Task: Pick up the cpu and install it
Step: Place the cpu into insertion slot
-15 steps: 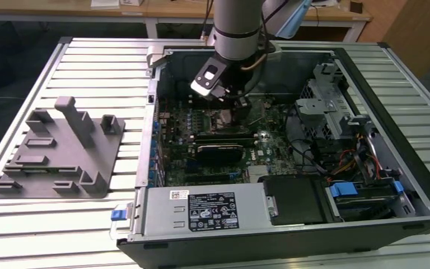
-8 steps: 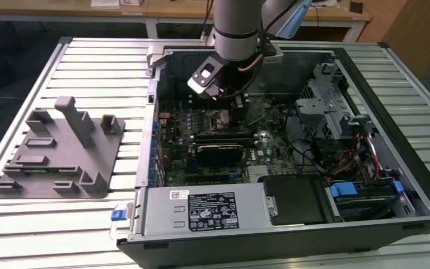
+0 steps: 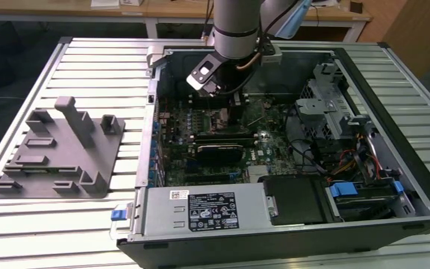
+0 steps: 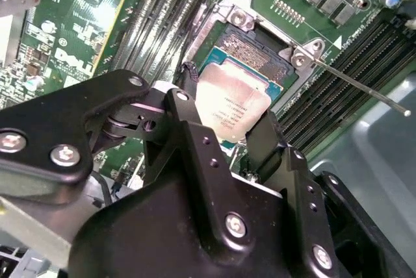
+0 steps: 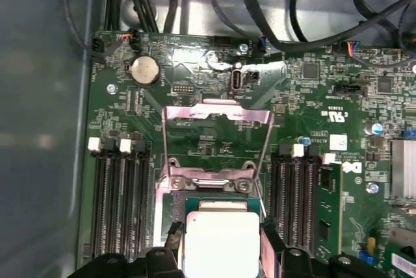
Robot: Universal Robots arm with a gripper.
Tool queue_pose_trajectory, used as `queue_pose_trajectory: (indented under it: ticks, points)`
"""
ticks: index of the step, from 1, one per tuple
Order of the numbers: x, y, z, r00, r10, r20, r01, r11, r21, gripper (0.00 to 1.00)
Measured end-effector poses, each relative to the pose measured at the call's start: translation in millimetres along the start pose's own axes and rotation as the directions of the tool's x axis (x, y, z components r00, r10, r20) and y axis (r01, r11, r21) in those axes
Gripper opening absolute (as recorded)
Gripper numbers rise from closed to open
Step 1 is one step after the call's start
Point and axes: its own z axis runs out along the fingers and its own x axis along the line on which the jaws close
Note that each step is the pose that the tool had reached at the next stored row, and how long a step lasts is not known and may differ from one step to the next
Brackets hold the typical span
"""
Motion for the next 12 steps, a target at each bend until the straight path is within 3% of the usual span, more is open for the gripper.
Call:
queue_pose_trajectory:
  ticks: [5,12]
  points:
    - [0.2,-0.2,2.7,0.9982,0.060,0.0037,-0.060,0.9982,0.0022,0.55]
    - [0.3,-0.2,4.4,0.9981,0.061,0.0034,-0.061,0.9981,0.0020,0.55]
